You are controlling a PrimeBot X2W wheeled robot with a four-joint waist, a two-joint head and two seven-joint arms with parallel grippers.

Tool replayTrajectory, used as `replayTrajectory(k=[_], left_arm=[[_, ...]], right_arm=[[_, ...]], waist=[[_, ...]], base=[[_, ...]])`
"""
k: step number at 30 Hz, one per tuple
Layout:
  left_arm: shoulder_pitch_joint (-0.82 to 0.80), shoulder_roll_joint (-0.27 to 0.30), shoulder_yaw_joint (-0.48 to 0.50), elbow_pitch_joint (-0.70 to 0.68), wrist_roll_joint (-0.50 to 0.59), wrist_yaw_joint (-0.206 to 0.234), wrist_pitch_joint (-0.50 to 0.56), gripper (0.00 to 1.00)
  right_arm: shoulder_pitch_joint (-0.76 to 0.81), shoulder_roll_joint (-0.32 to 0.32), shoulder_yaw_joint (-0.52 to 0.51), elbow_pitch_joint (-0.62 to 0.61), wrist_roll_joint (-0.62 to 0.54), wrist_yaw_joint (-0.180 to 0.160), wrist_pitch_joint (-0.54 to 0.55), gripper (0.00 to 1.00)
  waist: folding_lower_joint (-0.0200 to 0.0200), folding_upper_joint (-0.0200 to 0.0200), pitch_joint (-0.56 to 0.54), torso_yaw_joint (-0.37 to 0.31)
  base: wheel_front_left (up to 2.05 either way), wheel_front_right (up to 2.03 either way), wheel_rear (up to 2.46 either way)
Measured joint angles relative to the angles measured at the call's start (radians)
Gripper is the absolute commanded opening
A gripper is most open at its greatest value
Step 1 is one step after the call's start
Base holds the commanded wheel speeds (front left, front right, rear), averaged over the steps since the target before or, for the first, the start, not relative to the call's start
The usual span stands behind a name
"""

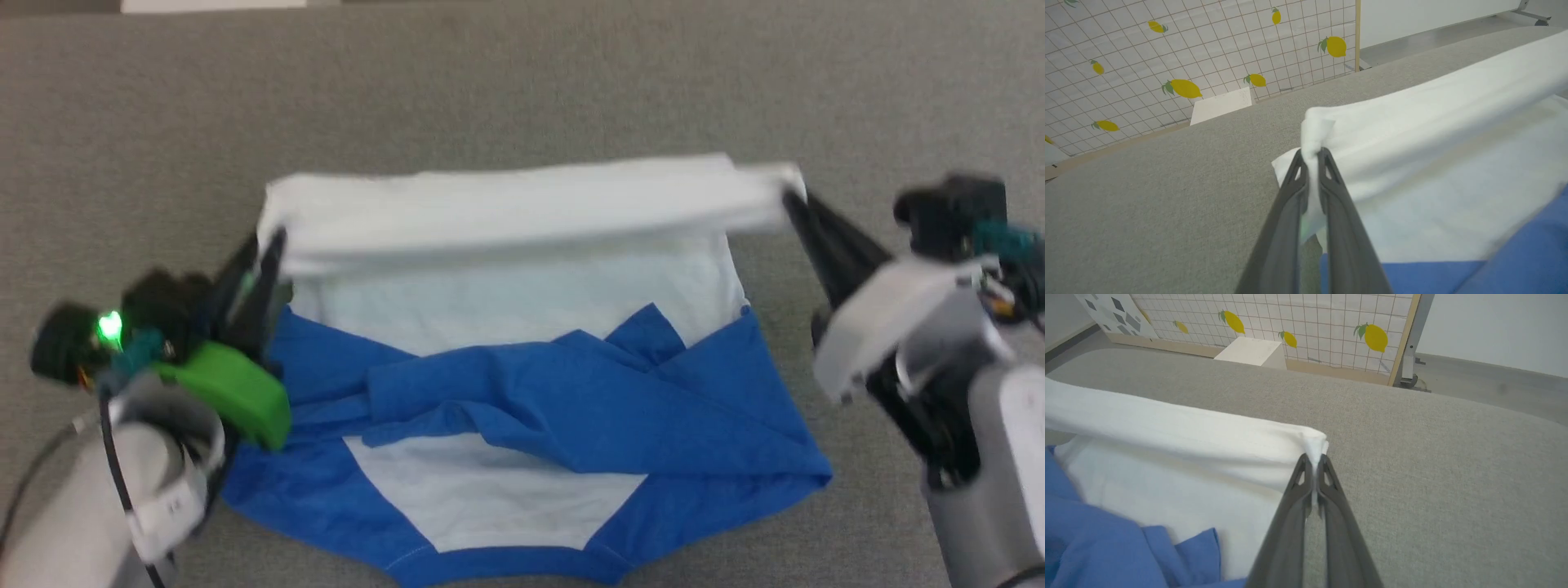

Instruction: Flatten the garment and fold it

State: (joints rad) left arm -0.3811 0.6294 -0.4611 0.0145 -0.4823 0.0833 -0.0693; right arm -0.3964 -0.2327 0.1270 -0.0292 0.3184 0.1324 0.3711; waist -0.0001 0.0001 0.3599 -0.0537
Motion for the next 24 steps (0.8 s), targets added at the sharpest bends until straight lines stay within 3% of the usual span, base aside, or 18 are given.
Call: replayTrajectory(k=[4,11,18,24], left_arm=[[0.160,-0.002,-0.015,-0.061,-0.031,0.035,-0.006,0.00],[0.340,-0.051,-0.026,-0.074,-0.113,0.074,-0.046,0.00],[0.420,-0.099,-0.043,0.001,-0.160,0.068,-0.097,0.00],[0.431,-0.129,-0.072,0.091,-0.169,0.030,-0.123,0.00]], right_arm=[[0.212,0.013,-0.054,-0.124,0.000,0.000,0.102,0.00],[0.464,0.110,-0.143,-0.246,-0.016,0.000,0.242,0.00],[0.601,0.173,-0.185,-0.219,-0.055,0.000,0.303,0.00],[0.641,0.184,-0.190,-0.147,-0.063,0.000,0.289,0.00]], waist=[[0.0000,0.0000,-0.060,0.018],[0.0000,-0.0001,-0.140,0.051],[0.0000,0.0000,-0.194,0.074],[0.0000,0.0000,-0.217,0.087]], base=[[0.00,0.00,0.00],[0.00,0.00,0.00],[0.00,0.00,0.00],[0.00,0.00,0.00]])
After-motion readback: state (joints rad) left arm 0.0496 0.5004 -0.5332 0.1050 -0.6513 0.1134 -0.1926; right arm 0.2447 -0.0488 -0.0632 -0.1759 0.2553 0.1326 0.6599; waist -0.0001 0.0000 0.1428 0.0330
